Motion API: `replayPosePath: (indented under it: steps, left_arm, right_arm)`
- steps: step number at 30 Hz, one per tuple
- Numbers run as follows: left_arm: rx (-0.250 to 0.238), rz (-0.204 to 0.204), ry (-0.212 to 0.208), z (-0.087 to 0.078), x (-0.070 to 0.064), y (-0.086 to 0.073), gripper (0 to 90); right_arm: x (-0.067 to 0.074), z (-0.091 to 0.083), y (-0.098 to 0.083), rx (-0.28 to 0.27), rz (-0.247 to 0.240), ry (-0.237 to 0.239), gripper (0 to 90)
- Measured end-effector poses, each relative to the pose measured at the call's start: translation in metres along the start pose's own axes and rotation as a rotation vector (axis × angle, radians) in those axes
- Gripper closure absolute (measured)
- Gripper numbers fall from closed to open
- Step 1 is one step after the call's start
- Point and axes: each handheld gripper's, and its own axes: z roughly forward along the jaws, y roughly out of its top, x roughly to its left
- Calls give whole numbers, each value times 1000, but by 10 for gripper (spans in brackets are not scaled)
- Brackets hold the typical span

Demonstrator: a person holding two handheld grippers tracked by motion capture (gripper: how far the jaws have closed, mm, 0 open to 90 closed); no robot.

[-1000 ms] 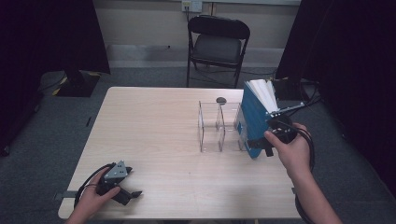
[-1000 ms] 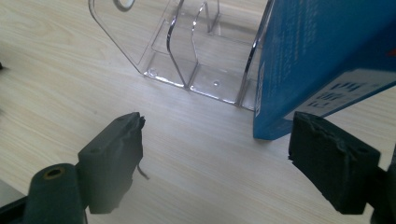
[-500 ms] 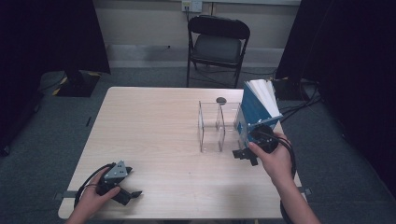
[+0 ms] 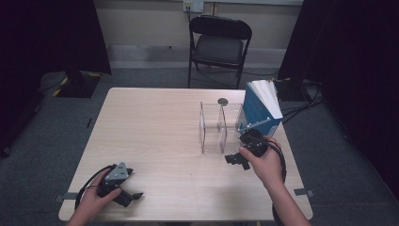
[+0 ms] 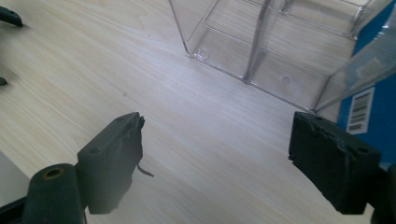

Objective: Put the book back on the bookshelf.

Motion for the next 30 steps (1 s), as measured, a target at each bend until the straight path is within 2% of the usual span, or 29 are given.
replayPosePath:
  steps: [13, 24, 30]
  left_arm:
    - [0, 0, 0, 0, 0, 0, 0]
    - [1, 0, 0, 0, 0, 0, 0]
    - [0, 0, 0, 0, 0, 0, 0]
  right_arm:
    - [21, 31, 2, 27, -42, 36, 172]
    - [29, 44, 0, 32, -61, 66, 176]
    - [38, 56, 0, 34, -69, 91, 176]
